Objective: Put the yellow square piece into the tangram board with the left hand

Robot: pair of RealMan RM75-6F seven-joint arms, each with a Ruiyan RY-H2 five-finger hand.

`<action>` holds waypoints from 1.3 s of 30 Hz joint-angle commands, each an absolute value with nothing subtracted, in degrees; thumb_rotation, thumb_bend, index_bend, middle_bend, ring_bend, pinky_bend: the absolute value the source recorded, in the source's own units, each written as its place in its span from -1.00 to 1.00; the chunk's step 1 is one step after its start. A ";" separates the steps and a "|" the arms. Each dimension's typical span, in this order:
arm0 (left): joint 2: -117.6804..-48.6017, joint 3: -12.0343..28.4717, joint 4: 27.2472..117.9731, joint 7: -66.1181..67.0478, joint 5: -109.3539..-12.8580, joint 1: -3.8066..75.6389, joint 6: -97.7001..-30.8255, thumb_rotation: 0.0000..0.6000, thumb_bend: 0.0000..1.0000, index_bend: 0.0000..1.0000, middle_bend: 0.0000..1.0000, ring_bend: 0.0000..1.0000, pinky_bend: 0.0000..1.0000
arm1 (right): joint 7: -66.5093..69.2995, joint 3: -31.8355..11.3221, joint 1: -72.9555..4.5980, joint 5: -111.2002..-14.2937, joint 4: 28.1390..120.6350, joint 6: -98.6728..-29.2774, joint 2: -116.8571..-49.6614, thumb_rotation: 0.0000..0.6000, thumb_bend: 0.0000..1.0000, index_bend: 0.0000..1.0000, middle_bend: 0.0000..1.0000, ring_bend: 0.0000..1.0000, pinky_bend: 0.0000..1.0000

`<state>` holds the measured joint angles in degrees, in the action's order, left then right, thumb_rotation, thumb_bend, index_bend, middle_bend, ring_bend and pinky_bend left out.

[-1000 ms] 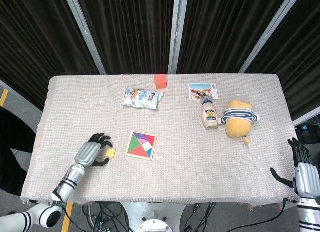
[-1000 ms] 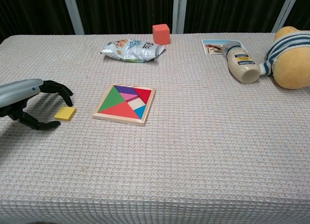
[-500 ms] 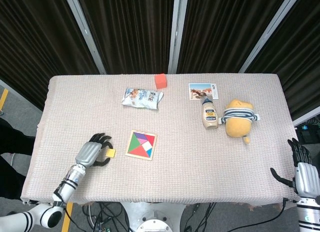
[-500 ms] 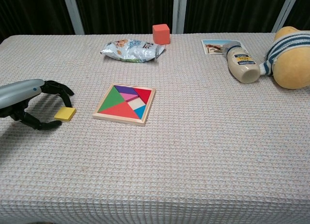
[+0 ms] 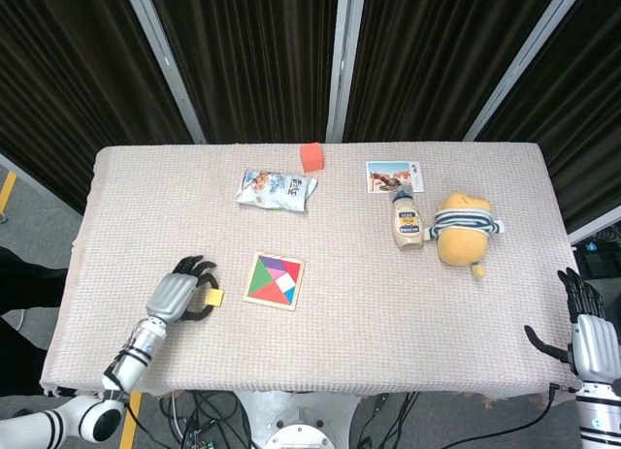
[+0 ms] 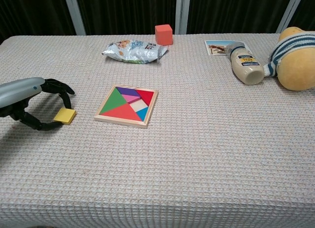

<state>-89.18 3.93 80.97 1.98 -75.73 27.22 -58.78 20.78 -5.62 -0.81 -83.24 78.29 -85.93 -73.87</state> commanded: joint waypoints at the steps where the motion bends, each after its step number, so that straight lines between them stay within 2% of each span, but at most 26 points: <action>1: -88.95 4.21 81.61 2.20 -75.59 27.43 -58.78 1.00 -0.34 -0.09 -0.69 -1.00 -0.92 | 20.77 -5.65 -0.82 -83.24 78.34 -85.95 -73.83 1.00 -0.74 -1.00 -1.00 -1.00 -1.00; 9: -88.67 7.07 86.81 6.88 -73.22 29.31 -59.15 1.00 -0.34 -0.07 -0.67 -1.00 -0.93 | 20.59 -6.03 -1.00 -83.45 79.11 -86.38 -73.55 1.00 -0.74 -1.00 -1.00 -1.00 -1.00; 16: -87.96 11.30 96.39 18.84 -58.69 31.72 -57.70 1.00 -0.32 -0.05 -0.66 -1.00 -0.97 | 21.34 -6.62 -1.45 -82.80 79.89 -85.63 -72.92 1.00 -0.74 -1.00 -1.00 -1.00 -1.00; 19: -87.61 11.96 97.97 20.91 -56.50 33.60 -56.47 1.00 -0.32 -0.05 -0.66 -1.00 -0.96 | 21.74 -6.71 -1.67 -82.69 80.08 -85.22 -72.77 1.00 -0.74 -1.00 -1.00 -1.00 -1.00; 23: -88.41 11.55 96.38 21.13 -59.02 35.79 -54.96 1.00 -0.32 -0.05 -0.66 -1.00 -0.96 | 22.29 -6.88 -1.75 -82.53 80.21 -85.14 -72.58 1.00 -0.74 -1.00 -1.00 -1.00 -1.00; 39: -92.53 10.96 79.13 4.03 -76.77 46.92 -42.81 1.00 -0.32 -0.03 -0.65 -1.00 -0.96 | 20.94 -6.42 -2.05 -82.99 80.27 -84.90 -72.80 1.00 -0.74 -1.00 -1.00 -1.00 -1.00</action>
